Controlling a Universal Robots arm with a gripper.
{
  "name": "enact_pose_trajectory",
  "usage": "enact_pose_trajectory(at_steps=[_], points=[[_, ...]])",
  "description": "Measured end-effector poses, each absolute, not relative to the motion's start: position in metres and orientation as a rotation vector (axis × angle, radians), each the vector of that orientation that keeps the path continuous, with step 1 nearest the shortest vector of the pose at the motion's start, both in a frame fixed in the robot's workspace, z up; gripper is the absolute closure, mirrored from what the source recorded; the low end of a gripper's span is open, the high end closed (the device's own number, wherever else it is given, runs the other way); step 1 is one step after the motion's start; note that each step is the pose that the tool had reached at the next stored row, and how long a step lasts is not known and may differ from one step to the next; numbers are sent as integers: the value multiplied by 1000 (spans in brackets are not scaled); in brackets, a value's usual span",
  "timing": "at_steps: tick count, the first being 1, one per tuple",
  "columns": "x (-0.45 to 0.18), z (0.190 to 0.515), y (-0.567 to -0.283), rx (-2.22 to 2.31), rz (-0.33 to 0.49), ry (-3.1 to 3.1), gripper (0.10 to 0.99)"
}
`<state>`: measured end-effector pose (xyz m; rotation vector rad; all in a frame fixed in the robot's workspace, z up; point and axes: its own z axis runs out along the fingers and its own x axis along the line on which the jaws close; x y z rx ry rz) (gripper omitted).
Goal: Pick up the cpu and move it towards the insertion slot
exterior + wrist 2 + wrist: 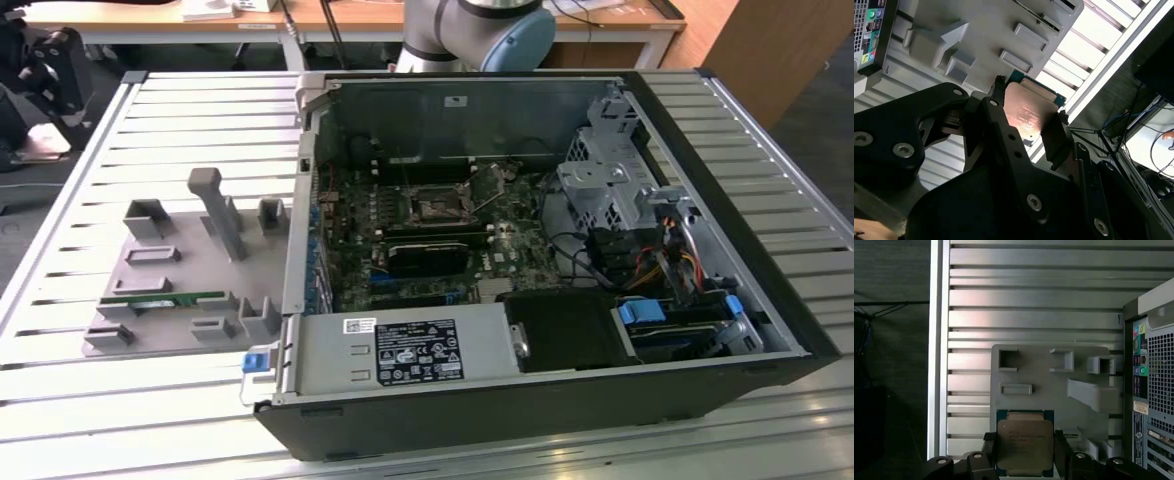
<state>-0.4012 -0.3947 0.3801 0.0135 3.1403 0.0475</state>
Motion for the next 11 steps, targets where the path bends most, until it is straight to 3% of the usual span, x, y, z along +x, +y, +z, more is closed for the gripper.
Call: enact_pose_trajectory(at_steps=[11], points=[[-381,380,-395,14,47,3141,545]])
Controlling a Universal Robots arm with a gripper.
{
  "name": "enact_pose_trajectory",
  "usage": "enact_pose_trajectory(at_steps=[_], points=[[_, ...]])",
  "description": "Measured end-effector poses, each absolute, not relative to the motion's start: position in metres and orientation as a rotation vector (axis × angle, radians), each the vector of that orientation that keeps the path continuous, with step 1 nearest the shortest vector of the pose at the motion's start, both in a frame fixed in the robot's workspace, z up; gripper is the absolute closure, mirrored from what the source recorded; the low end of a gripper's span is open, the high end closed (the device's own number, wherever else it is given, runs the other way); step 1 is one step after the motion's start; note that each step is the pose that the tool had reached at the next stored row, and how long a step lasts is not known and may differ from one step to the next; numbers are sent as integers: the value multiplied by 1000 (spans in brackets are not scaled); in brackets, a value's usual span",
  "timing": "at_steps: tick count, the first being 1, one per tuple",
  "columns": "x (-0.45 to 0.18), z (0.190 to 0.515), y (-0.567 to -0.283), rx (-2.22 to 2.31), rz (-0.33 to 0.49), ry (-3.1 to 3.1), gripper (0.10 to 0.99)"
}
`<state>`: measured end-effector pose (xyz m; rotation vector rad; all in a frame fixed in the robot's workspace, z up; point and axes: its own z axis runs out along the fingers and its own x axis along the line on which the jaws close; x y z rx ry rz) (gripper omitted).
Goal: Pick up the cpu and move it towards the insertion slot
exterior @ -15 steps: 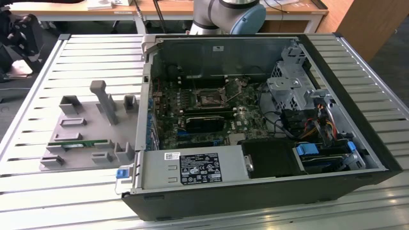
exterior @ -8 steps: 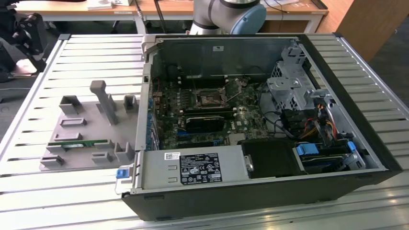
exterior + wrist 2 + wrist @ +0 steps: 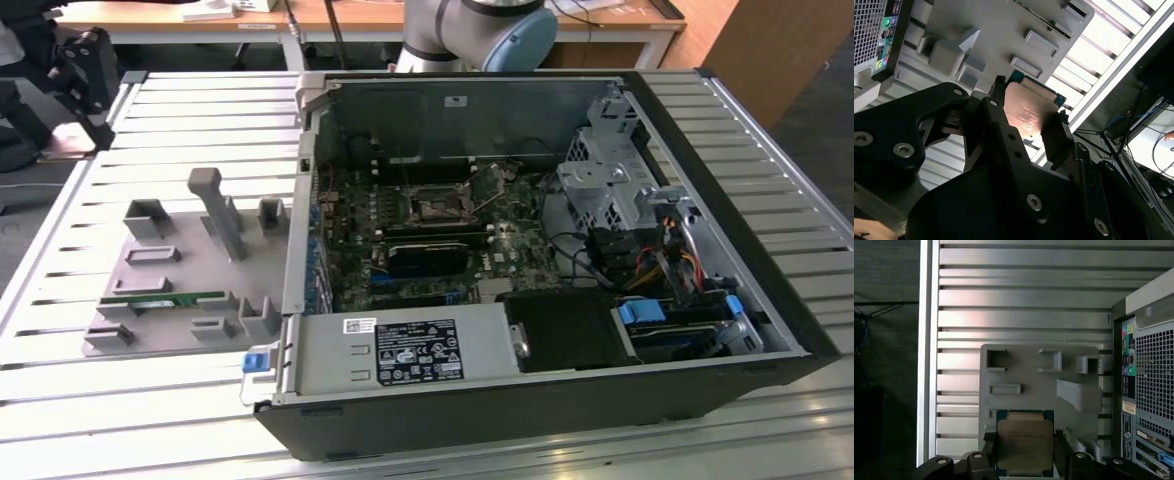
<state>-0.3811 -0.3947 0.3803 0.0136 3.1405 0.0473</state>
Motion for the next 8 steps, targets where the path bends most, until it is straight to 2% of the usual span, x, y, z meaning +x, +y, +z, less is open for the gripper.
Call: enact_pose_trajectory(at_steps=[8], points=[[-366,380,-394,14,47,3140,545]])
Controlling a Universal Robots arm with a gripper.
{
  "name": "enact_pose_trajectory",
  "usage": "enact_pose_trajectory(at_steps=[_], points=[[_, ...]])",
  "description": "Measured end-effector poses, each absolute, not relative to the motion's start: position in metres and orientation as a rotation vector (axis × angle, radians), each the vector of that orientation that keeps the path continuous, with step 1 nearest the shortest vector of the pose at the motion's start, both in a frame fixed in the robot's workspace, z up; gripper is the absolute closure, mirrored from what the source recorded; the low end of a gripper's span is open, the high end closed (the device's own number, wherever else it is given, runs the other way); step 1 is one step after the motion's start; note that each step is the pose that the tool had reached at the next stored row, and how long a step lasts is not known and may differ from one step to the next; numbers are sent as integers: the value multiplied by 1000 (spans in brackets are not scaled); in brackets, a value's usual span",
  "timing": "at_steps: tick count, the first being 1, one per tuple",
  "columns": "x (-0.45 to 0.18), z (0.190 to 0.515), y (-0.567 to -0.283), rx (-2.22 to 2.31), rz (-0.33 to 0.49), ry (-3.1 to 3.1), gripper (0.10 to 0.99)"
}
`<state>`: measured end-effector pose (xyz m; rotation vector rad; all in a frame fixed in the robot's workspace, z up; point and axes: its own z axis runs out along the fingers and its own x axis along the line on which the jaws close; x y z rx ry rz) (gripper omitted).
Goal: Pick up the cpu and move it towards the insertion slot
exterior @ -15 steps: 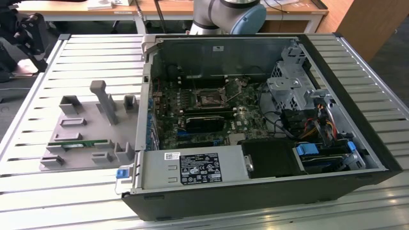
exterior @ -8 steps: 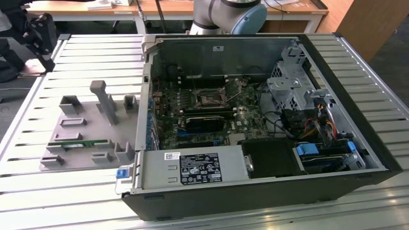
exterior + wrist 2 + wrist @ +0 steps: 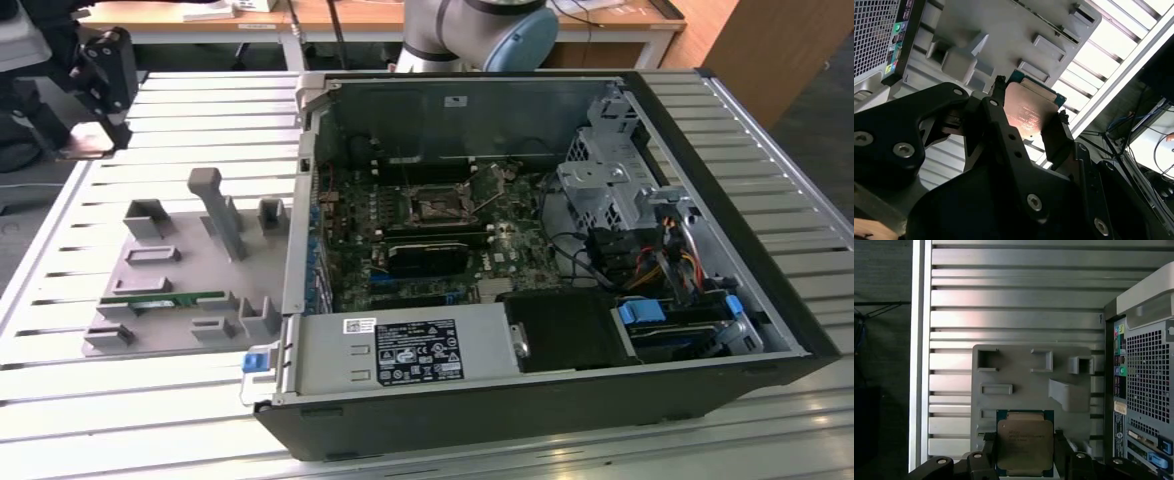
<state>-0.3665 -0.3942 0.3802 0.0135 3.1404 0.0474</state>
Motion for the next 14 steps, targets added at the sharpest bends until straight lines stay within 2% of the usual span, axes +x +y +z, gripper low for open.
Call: enact_pose_trajectory(at_steps=[14], points=[[-348,380,-385,14,47,3140,545]])
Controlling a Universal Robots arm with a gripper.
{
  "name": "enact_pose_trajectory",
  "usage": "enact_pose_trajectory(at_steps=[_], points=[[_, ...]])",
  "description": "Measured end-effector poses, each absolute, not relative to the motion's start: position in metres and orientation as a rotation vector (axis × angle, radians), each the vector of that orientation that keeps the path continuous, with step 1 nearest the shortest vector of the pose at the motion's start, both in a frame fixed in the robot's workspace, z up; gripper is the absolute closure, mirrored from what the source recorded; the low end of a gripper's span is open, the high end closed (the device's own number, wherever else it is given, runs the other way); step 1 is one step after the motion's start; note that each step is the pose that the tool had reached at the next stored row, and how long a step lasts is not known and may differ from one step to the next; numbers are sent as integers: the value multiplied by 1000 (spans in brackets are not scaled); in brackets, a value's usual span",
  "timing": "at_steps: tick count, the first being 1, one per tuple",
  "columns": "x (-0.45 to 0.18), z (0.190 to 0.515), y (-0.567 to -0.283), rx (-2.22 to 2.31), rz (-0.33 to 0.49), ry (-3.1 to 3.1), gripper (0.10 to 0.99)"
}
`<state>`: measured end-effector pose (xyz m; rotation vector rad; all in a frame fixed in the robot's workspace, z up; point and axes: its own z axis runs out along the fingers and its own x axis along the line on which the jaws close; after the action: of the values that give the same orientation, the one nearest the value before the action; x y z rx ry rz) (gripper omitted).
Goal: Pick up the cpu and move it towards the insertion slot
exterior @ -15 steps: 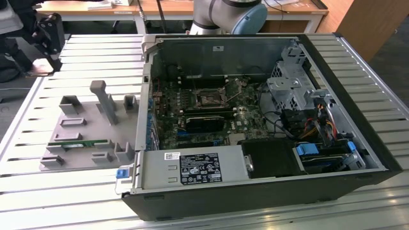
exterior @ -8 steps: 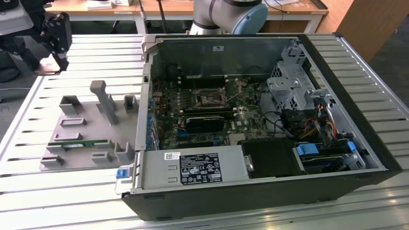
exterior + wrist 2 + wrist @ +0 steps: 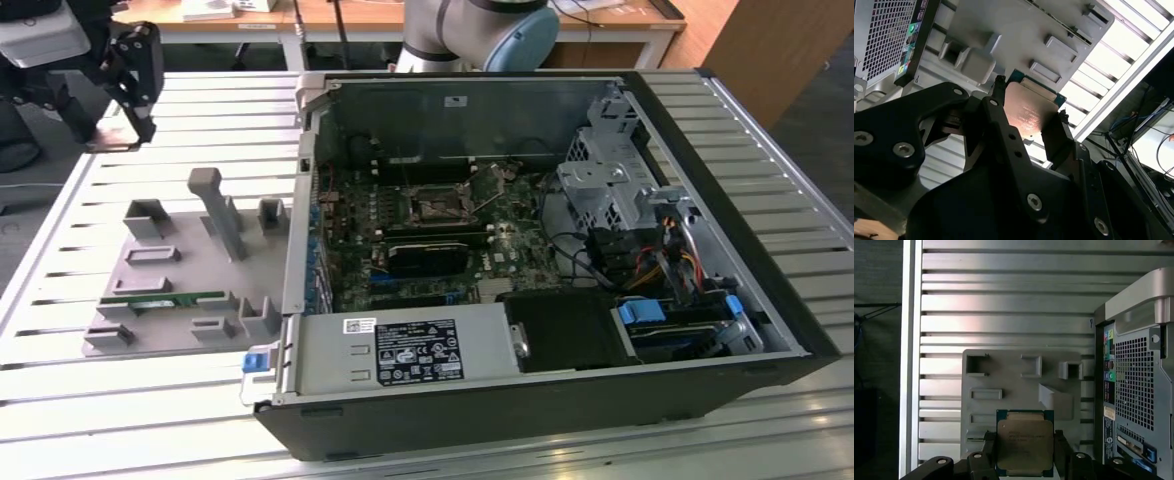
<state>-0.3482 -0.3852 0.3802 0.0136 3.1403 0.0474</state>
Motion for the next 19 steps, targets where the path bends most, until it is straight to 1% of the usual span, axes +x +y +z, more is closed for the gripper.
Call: enact_pose_trajectory(at_steps=[19], points=[[-324,380,-380,14,47,3140,545]])
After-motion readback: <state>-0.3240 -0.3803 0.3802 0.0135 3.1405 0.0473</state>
